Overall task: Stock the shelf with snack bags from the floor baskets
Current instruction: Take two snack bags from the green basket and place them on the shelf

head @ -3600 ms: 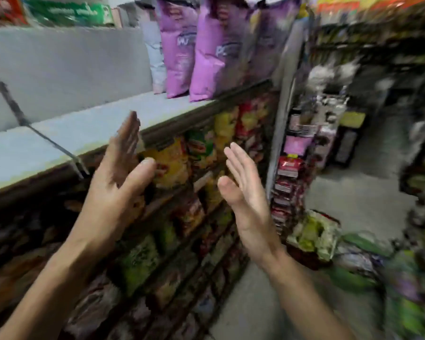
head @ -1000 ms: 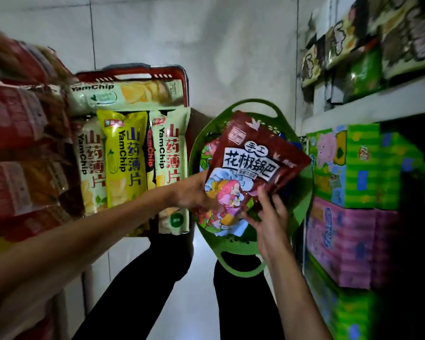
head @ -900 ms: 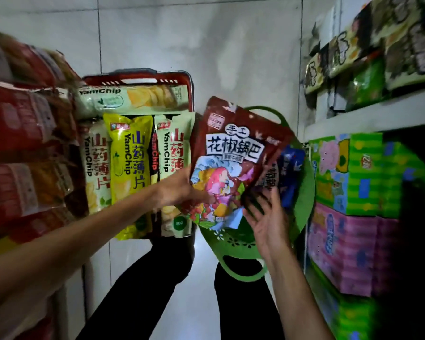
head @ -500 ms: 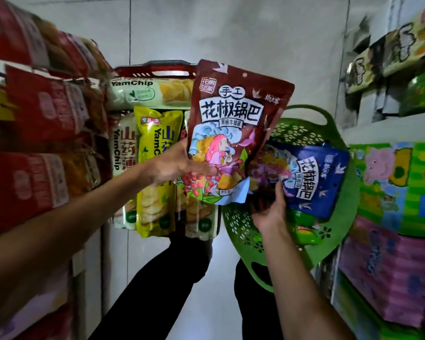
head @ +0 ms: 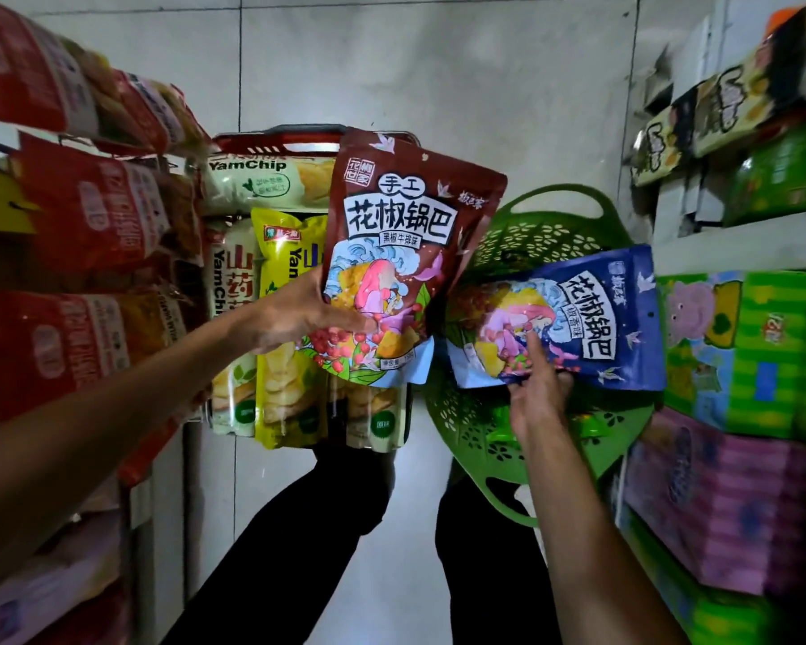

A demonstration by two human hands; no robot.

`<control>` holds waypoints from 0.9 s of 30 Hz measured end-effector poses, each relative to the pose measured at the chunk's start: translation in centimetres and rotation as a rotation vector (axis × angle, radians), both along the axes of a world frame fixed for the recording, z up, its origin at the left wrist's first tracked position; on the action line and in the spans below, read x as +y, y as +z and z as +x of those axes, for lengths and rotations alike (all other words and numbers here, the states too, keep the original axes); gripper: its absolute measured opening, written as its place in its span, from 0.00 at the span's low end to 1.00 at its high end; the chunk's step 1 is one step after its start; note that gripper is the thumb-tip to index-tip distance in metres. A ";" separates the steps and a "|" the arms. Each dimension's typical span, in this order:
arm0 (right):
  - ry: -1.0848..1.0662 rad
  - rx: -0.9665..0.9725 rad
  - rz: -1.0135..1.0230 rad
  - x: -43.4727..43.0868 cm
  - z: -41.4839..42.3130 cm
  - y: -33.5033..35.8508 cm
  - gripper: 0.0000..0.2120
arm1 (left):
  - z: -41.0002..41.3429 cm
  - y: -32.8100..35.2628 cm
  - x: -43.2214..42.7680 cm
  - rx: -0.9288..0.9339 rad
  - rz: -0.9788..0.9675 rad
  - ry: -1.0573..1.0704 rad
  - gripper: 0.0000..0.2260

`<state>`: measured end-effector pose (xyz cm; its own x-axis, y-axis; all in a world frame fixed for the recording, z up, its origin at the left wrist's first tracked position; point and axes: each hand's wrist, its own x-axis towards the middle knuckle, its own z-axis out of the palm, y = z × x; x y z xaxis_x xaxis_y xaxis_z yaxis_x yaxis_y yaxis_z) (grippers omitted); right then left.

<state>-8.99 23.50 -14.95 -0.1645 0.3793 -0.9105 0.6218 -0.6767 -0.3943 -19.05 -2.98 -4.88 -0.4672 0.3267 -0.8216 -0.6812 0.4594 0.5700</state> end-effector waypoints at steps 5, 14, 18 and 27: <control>0.308 0.123 0.199 2.4 3.3 6.4 0.10 | 0.5 2.8 -0.8 -0.012 -0.005 0.013 0.38; 0.525 0.345 0.058 7.1 4.1 29.4 0.38 | 3.5 20.6 -0.6 -0.007 0.131 0.124 0.27; 0.503 0.456 -0.005 5.0 0.8 44.1 0.25 | 5.4 34.9 -1.9 0.112 0.176 0.203 0.32; 0.817 0.802 -0.231 -3.9 -1.8 68.7 0.41 | 14.3 61.6 -6.1 0.468 0.116 0.562 0.32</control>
<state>-10.74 19.58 53.73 -0.8422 -0.2668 -0.4685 0.5343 -0.2971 -0.7914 -4.76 -9.11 56.75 -0.8825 0.0079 -0.4703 -0.4698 0.0322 0.8822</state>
